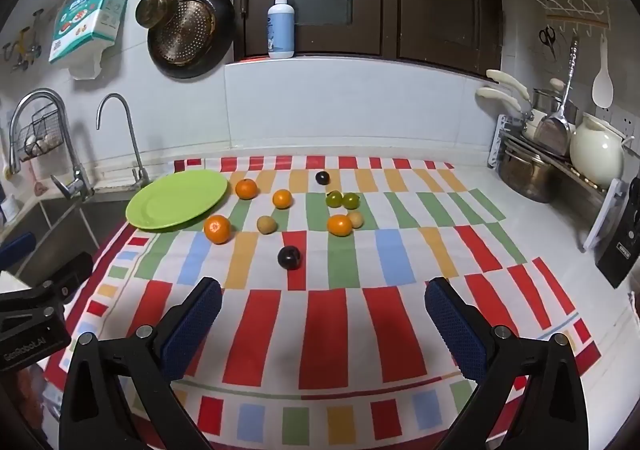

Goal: Organize fruits

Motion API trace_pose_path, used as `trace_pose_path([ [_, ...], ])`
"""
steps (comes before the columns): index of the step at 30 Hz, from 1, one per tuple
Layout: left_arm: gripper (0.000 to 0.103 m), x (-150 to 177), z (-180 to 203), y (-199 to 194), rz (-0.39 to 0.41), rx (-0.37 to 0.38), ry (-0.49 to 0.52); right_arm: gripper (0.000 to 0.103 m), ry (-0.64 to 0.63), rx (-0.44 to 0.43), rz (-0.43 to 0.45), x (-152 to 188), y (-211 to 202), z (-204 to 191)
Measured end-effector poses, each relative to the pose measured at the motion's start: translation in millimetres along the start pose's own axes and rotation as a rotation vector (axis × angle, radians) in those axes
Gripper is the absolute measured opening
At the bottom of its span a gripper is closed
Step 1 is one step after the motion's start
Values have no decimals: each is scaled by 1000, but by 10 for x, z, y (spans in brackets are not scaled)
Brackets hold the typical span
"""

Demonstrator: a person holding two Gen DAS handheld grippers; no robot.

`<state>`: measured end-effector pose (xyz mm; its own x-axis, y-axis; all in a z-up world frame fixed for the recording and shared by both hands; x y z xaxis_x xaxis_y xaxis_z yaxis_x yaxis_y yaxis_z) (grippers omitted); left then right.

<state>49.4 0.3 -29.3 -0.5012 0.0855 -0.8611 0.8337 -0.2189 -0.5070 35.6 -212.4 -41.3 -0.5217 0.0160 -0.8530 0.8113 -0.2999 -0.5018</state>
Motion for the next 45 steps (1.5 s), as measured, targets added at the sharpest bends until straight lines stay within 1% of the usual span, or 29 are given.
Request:
trace_pose_path([
  [1, 103, -1, 2, -21, 6, -2, 2, 103, -1, 2, 0, -2, -2, 15],
  [2, 103, 9, 11, 22, -34, 25, -9, 103, -3, 0, -5, -1, 0, 27],
  [5, 103, 47, -70, 52, -32, 32, -12, 103, 2, -3, -1, -10, -3, 67],
  [7, 103, 55, -53, 58, -29, 27, -10, 103, 1, -4, 0, 4, -21, -29],
  [11, 103, 42, -50, 71, -11, 16, -11, 103, -1, -9, -1, -26, -55, -41],
  [13, 103, 5, 4, 19, -6, 11, -6, 103, 0, -15, -2, -31, -47, -49],
  [16, 103, -5, 1, 16, -7, 16, -6, 103, 1, -16, 0, -37, -46, -91],
  [18, 103, -9, 12, 13, -5, 20, -7, 103, 9, -26, 9, -35, -56, -18],
  [30, 103, -64, 29, -75, 25, 16, -4, 103, 13, -40, 18, -63, -100, -47],
  [45, 103, -83, 41, -112, 32, 20, -3, 103, 13, -49, 27, -75, -122, -39],
])
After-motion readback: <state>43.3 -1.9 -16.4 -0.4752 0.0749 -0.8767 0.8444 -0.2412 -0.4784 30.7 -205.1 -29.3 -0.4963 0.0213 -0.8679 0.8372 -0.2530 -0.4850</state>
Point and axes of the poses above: each gripper's, at about its wrist camera, not at the fingertips, and y roughly the way its jaws point, z to its right, x to its underside, the point moved 6 cm from there along y, roughly the way its jaws point, and after that the axes turned 13 degrees about x, right-handed, at the moved point
